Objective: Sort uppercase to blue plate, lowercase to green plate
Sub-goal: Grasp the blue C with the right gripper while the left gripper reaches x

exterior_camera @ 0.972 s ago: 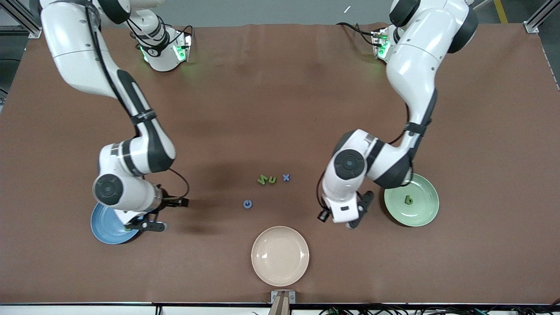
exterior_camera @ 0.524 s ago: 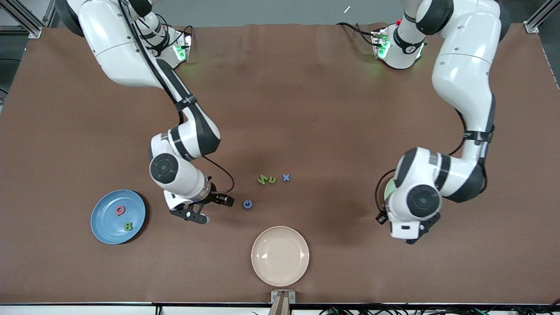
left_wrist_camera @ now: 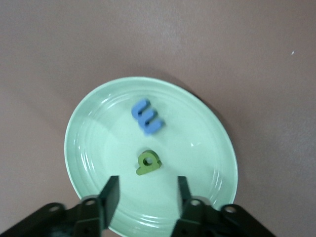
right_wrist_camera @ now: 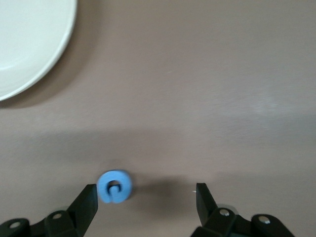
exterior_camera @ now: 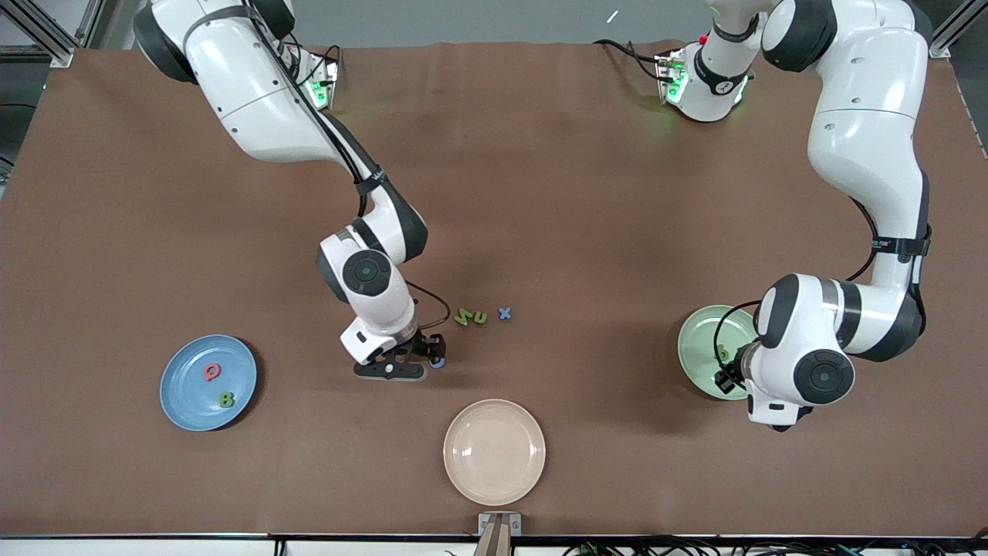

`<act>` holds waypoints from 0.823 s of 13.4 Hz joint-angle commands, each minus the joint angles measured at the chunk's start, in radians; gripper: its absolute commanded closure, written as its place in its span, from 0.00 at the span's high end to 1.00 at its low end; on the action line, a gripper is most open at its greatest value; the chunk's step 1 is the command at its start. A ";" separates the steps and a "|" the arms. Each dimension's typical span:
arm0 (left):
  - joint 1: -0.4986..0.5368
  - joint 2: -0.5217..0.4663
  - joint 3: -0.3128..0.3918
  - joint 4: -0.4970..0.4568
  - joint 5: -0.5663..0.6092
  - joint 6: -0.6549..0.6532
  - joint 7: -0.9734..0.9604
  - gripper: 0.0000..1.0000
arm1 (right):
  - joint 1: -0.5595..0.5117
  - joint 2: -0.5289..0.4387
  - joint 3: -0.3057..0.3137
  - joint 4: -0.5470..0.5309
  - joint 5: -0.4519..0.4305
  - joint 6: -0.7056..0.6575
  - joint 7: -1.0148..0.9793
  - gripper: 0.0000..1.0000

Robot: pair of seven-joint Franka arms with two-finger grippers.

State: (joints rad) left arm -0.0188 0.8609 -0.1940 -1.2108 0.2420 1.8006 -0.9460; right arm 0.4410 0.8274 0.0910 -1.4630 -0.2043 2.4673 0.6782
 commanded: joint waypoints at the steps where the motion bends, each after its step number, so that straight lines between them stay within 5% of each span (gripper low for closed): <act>1: -0.024 -0.054 -0.028 -0.038 -0.016 -0.027 -0.037 1.00 | 0.021 0.039 -0.010 0.010 -0.029 0.070 0.018 0.88; 5: -0.111 -0.039 -0.173 -0.033 -0.021 0.018 -0.351 1.00 | 0.045 0.068 -0.016 0.024 -0.033 0.085 0.015 0.82; 11: -0.337 0.033 -0.173 -0.036 -0.079 0.279 -0.937 0.95 | 0.047 0.070 -0.020 0.026 -0.061 0.087 0.011 0.44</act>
State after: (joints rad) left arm -0.3348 0.8842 -0.3730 -1.2462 0.1862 2.0348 -1.7698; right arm 0.4785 0.8889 0.0784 -1.4479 -0.2413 2.5500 0.6774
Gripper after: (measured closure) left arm 0.044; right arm 0.441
